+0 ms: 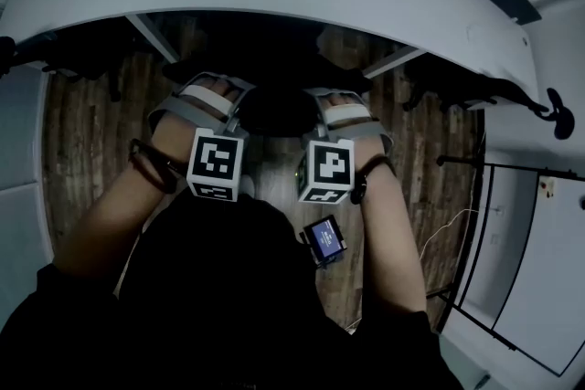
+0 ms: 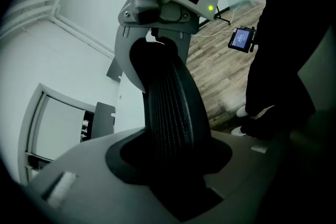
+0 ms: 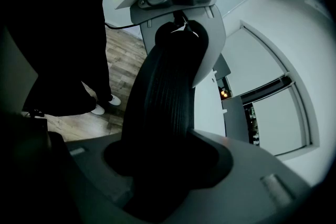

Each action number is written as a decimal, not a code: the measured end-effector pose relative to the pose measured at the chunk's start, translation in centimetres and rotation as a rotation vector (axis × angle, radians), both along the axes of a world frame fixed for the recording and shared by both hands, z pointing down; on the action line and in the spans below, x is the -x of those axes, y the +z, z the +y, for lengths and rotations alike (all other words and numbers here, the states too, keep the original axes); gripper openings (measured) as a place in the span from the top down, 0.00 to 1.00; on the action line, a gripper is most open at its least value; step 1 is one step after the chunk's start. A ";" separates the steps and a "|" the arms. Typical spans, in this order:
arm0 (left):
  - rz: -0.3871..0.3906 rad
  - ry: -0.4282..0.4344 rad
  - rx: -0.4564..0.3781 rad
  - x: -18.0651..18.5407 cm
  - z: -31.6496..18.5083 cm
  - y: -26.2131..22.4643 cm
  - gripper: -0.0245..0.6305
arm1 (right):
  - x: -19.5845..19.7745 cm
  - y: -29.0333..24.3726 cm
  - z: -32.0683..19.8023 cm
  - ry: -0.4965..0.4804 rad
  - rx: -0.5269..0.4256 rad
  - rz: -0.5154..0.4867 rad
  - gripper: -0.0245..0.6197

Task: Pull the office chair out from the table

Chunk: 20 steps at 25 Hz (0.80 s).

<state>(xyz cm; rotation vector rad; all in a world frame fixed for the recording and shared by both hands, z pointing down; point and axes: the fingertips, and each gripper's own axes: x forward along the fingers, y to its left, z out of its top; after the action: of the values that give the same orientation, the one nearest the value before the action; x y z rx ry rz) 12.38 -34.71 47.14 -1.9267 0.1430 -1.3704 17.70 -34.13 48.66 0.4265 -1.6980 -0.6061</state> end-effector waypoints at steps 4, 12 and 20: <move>-0.001 -0.021 0.001 0.7 2.2 0.2 0.64 | 0.7 0.1 2.1 -0.014 -0.003 0.003 0.63; 0.011 -0.032 0.014 3.2 7.9 0.0 0.65 | 3.4 -0.1 7.8 -0.027 0.018 -0.012 0.63; 0.029 0.017 0.007 7.7 14.5 -0.2 0.66 | 7.9 0.1 14.8 0.022 0.051 -0.017 0.63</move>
<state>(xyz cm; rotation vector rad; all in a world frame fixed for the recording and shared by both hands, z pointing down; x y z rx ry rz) 4.67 -20.19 46.90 -1.9498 0.1354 -1.3341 9.81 -19.34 48.73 0.4145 -1.7188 -0.5433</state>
